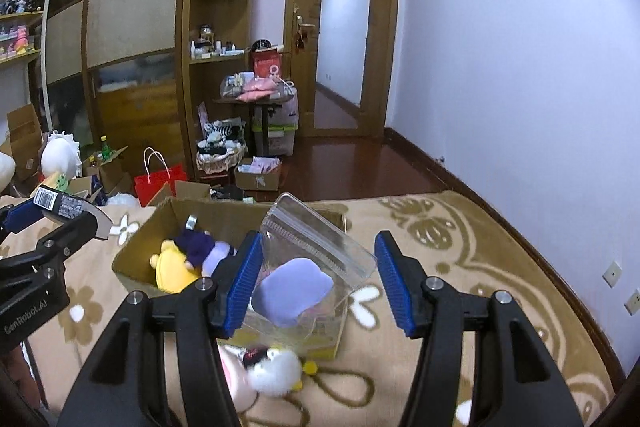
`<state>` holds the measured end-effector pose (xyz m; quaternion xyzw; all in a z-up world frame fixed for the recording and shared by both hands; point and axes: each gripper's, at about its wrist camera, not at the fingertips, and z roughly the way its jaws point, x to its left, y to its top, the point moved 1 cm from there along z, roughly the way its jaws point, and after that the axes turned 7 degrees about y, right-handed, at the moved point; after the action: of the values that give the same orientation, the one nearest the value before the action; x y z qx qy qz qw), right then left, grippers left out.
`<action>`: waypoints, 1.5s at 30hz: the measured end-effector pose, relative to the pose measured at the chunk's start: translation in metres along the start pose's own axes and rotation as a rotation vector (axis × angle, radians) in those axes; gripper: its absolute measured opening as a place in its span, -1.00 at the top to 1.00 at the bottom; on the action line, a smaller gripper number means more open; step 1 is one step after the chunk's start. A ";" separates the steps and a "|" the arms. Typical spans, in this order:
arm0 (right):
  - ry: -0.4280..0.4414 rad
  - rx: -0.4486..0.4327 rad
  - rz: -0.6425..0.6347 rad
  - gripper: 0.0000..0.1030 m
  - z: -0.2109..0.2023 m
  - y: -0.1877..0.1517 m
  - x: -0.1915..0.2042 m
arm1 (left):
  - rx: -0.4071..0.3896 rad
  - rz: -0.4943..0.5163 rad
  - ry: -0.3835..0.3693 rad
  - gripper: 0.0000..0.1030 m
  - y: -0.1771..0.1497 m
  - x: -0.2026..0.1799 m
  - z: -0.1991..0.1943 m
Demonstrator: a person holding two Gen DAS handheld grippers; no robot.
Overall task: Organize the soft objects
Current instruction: 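Carry the black box and clear bag over the box and release both inside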
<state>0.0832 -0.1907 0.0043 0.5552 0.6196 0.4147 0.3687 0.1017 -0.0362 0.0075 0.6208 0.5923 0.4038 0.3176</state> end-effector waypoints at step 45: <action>0.207 0.093 0.037 -0.21 0.079 -0.010 -0.006 | 0.128 0.046 0.004 -0.61 -0.005 -0.032 0.085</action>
<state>0.1526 -0.1890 -0.0351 0.5371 0.6624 0.4476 0.2690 0.1743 -0.0599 -0.0411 0.6523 0.6032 0.3734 0.2668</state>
